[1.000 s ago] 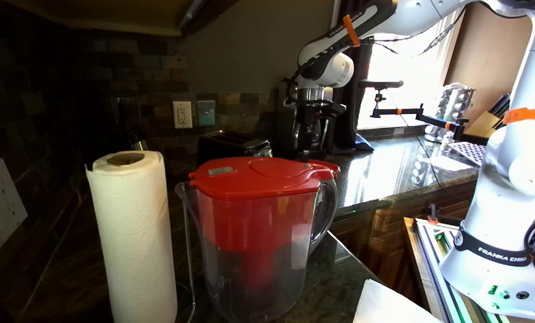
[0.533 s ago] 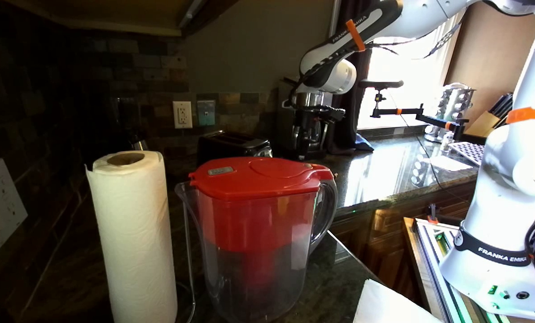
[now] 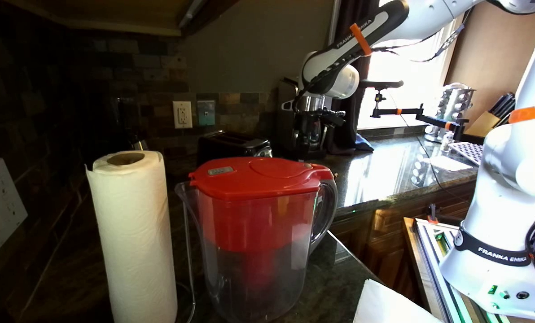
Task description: Remove the red lid from the bowl, then put the plastic in the bowl and put the lid on the bowl
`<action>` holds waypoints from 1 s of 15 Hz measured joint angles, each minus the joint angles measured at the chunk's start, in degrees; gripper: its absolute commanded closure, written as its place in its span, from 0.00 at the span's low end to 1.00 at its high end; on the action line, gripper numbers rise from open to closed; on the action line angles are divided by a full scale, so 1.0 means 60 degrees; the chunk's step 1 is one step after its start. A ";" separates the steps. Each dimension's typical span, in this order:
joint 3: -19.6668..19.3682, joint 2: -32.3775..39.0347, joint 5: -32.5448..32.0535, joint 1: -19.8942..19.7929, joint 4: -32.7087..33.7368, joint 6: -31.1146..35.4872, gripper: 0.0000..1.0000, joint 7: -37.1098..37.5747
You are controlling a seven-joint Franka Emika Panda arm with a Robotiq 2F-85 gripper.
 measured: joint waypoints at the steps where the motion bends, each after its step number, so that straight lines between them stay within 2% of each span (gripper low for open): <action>1: 0.0003 -0.0031 -0.0046 0.0030 -0.0048 0.0053 0.94 0.0044; 15: 0.0041 -0.0208 -0.0336 0.0293 -0.0256 0.0564 0.94 0.0390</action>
